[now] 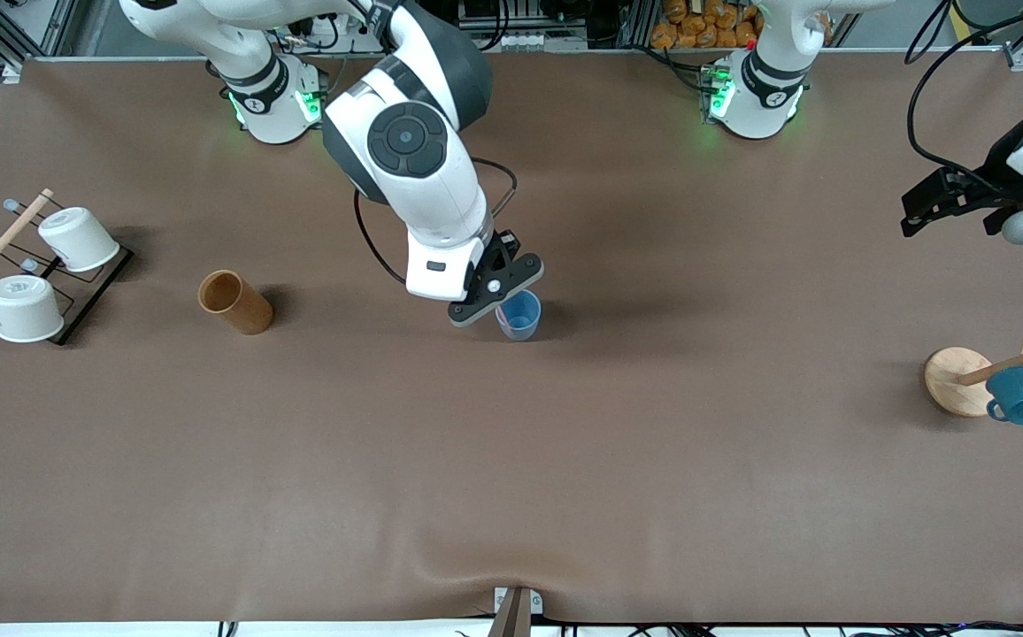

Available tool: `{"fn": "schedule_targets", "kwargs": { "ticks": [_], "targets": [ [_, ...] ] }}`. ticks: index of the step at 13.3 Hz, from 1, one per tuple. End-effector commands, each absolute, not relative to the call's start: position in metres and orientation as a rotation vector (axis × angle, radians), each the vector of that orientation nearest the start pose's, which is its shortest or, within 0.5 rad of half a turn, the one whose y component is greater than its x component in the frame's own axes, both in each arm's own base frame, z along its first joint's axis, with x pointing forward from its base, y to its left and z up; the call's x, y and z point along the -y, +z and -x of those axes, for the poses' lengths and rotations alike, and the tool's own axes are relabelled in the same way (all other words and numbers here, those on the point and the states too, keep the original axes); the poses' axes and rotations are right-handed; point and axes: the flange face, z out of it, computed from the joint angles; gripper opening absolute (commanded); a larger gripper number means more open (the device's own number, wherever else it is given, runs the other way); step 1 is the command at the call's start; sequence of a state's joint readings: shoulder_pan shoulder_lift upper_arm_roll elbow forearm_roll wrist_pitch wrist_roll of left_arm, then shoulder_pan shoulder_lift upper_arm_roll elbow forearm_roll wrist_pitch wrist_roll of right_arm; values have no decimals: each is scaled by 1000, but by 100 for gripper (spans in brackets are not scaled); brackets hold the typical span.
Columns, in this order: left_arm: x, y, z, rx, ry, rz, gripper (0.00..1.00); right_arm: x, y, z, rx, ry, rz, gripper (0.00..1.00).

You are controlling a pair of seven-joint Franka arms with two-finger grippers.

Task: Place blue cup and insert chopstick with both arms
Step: 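Lower the chopstick into the blue cup and open the right gripper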

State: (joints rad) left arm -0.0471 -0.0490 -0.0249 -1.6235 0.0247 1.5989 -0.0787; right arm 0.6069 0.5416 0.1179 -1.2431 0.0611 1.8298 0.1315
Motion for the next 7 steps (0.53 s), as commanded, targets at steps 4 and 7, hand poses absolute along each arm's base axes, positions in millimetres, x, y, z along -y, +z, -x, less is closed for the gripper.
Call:
{"fn": "schedule_targets", "kwargs": {
  "ticks": [4,7],
  "targets": [
    [35,632,-540,-13,-70,3107,100,-460,484,-546,776,-46,2920,0],
    [36,632,-541,-16,-77,3108,100,-458,507,-538,765,-76,2912,0]
  ]
}}
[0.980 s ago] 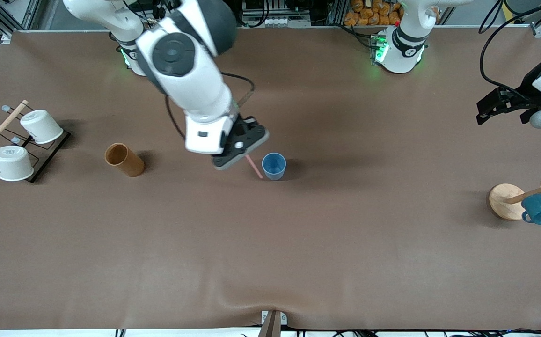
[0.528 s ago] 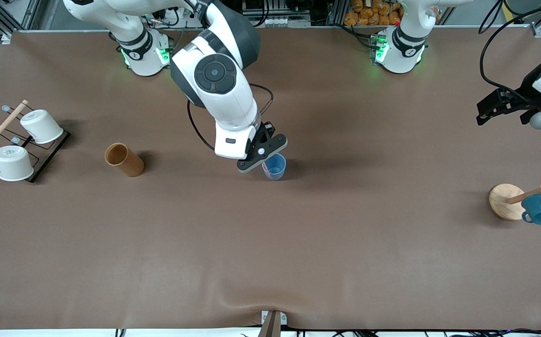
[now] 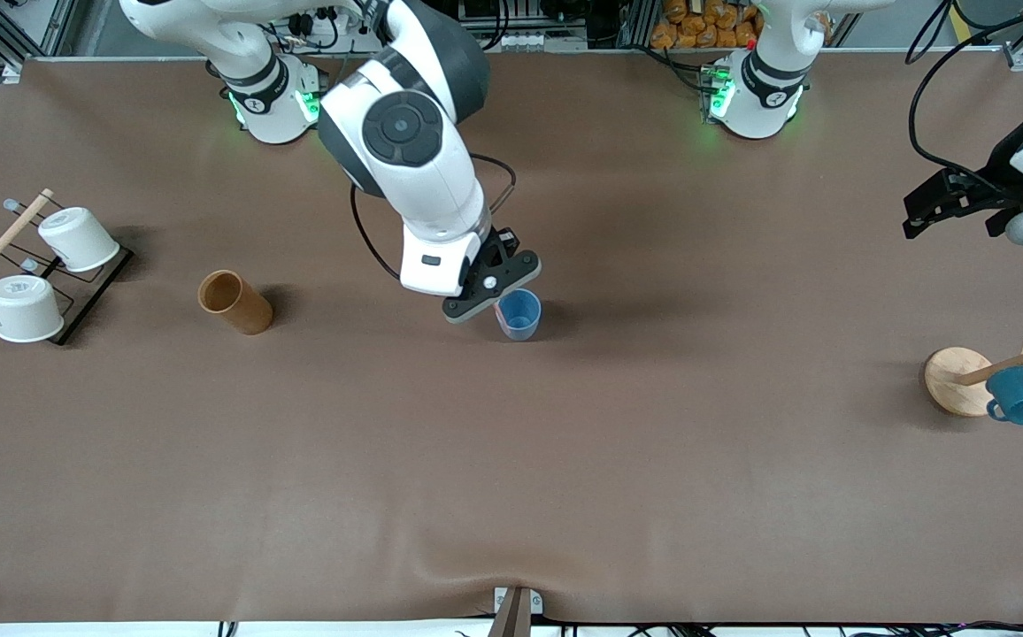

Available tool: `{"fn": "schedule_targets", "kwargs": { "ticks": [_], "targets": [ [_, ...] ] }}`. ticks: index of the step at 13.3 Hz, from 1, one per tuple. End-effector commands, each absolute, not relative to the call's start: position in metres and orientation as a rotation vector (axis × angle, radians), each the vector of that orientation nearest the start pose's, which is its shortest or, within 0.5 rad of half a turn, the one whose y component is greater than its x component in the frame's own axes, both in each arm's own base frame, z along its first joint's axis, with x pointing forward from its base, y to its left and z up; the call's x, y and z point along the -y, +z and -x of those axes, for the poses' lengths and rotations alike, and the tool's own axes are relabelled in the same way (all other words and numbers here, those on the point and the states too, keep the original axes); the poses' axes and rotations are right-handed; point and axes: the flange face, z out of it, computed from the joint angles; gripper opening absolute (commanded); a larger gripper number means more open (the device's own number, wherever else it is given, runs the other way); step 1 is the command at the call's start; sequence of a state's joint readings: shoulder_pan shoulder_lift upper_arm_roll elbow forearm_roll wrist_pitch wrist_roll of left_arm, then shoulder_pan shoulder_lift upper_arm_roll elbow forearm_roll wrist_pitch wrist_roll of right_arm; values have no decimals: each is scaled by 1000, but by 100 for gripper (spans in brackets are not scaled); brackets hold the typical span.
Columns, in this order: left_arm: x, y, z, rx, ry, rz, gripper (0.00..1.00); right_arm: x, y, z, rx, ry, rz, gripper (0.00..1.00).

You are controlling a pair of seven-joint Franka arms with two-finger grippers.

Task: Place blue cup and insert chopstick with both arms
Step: 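Lower the chopstick into the blue cup and open the right gripper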

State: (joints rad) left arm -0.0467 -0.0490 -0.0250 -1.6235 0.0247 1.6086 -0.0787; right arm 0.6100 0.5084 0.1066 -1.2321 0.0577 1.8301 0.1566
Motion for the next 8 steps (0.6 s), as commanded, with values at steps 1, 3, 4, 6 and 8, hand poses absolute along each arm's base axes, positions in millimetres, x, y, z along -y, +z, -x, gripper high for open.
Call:
{"fn": "schedule_targets", "kwargs": {
  "ticks": [1,3,4,6,8],
  "targets": [
    [35,633,-540,-13,-80,3108,100,-461,503,-531,781,-34,2922,0],
    [35,630,-542,-11,-70,3110,100,-475,491,-519,821,8,2925,0],
    [34,629,-543,-8,-67,3114,100,-478,484,-516,831,23,2927,0],
    [33,629,-543,-6,-67,3115,100,-485,468,-511,834,50,2934,0],
    [35,633,-544,-8,-86,3116,100,-490,458,-512,837,40,2930,0]
  ]
}}
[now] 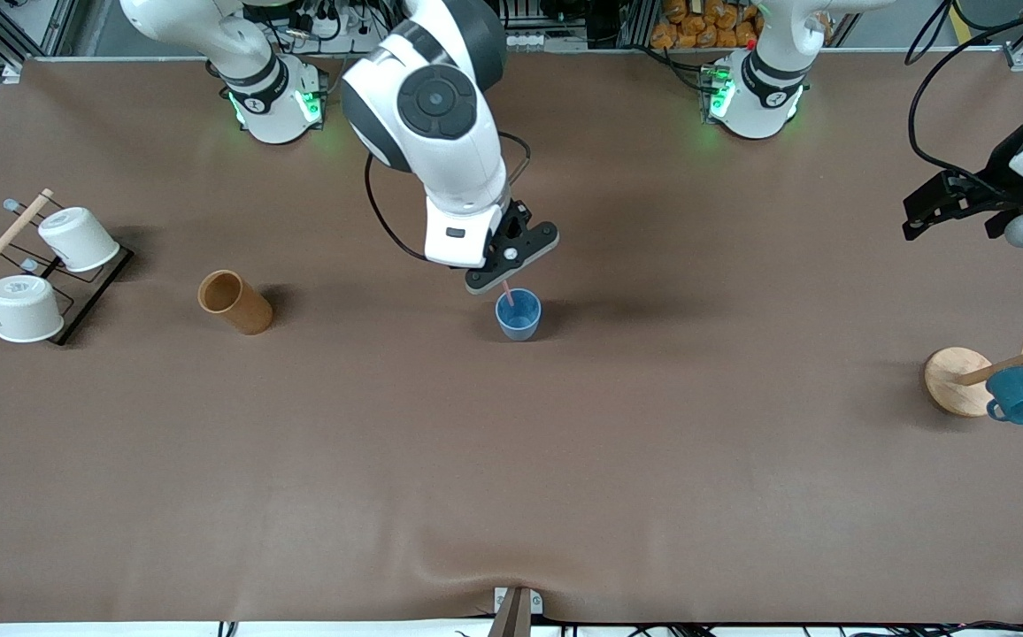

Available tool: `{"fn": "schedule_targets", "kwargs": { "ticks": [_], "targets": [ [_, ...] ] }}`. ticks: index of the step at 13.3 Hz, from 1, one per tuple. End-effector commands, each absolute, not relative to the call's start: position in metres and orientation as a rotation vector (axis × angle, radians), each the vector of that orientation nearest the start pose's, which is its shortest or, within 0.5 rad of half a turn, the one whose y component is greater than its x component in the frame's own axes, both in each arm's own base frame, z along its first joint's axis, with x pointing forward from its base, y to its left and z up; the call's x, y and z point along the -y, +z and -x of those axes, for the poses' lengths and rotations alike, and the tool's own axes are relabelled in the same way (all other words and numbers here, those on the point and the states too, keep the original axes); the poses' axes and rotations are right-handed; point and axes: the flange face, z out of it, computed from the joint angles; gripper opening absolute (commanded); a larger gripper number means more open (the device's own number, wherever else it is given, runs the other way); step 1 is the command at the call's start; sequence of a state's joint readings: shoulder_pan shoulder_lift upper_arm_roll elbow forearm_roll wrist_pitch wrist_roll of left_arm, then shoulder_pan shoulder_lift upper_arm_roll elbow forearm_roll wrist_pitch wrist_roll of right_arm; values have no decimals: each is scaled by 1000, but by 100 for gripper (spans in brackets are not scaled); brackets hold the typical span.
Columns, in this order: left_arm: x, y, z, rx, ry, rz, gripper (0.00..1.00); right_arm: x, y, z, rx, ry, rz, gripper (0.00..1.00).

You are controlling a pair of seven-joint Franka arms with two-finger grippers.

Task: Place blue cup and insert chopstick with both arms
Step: 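Lower the chopstick into the blue cup and open the right gripper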

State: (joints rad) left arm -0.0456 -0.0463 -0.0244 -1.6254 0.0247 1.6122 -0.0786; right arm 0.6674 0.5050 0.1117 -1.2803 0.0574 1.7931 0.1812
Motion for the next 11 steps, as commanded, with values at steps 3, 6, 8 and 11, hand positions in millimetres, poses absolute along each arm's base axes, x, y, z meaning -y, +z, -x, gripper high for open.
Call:
{"fn": "schedule_targets", "kwargs": {
  "ticks": [3,6,8,11],
  "targets": [
    [39,632,-547,-20,-93,3118,100,-495,437,-517,835,51,2933,0],
    [36,630,-548,-11,-86,3120,100,-493,435,-520,849,23,2956,99],
    [34,631,-547,-6,-86,3118,100,-492,441,-520,851,9,2955,100],
    [33,634,-545,-6,-91,3118,100,-477,449,-532,813,-4,2964,100]
  ]
}}
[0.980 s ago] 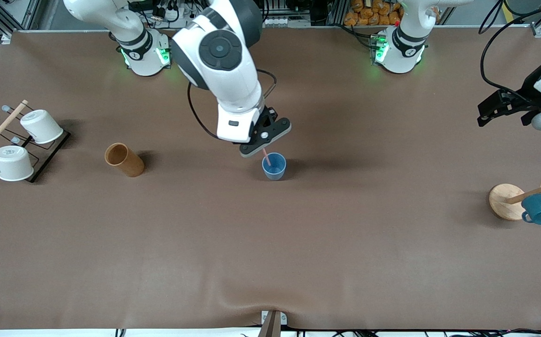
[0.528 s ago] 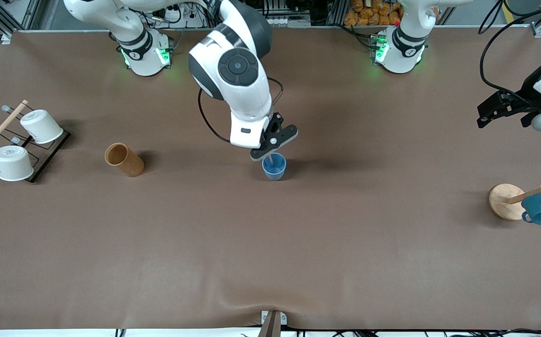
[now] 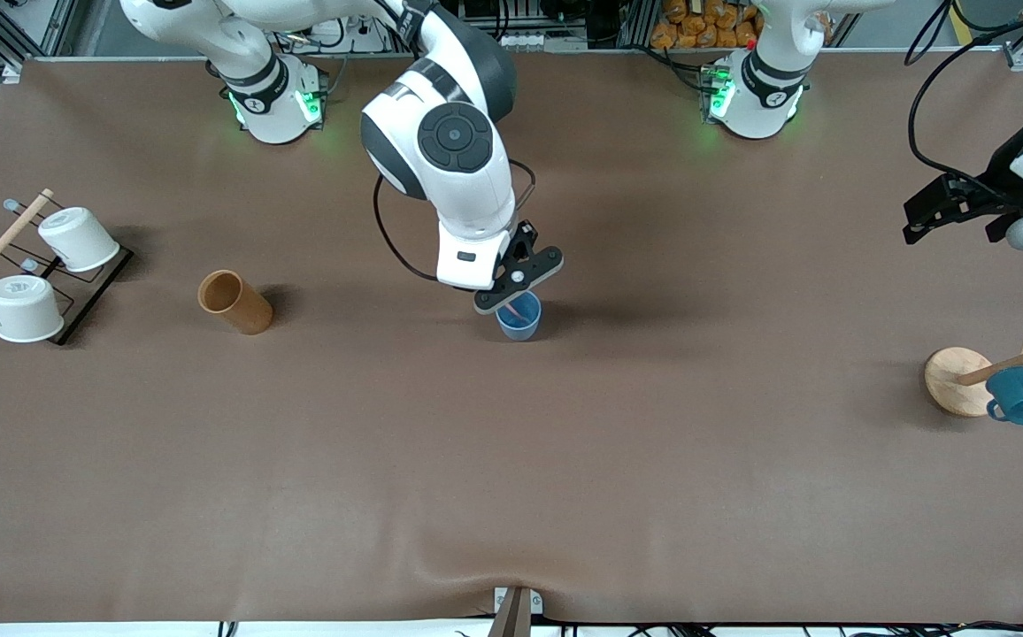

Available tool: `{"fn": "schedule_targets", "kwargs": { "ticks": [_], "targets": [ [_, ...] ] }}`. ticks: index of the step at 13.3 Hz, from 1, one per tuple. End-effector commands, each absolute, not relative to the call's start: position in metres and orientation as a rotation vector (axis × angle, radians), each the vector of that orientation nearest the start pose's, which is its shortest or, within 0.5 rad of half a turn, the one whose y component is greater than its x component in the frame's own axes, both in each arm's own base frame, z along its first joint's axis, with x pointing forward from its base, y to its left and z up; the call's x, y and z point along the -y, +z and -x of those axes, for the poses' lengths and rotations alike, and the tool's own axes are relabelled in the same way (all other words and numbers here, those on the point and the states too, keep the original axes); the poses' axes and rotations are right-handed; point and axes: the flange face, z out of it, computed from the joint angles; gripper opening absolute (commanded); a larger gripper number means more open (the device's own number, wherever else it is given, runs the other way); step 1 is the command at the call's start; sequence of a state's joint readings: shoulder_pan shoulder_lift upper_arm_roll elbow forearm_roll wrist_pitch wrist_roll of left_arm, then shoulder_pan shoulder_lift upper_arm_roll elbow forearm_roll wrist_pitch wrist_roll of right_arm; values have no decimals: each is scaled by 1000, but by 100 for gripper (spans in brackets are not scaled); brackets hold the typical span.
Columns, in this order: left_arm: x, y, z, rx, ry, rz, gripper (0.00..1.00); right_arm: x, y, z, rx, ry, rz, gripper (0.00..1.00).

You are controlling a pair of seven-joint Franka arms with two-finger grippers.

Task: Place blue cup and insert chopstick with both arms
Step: 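Lower the chopstick into the blue cup and open the right gripper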

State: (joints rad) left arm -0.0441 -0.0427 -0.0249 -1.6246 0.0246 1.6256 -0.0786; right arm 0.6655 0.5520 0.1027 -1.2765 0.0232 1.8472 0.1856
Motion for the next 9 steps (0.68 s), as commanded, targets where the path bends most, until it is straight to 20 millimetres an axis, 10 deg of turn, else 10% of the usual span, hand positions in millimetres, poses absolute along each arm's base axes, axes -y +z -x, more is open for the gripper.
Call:
{"fn": "schedule_targets", "kwargs": {
  "ticks": [1,9],
  "targets": [
    [33,634,-545,-6,-91,3120,100,-474,451,-534,807,-10,2967,100],
    [36,631,-546,-5,-87,3143,100,-434,508,-553,734,-174,3013,100]
  ]
}}
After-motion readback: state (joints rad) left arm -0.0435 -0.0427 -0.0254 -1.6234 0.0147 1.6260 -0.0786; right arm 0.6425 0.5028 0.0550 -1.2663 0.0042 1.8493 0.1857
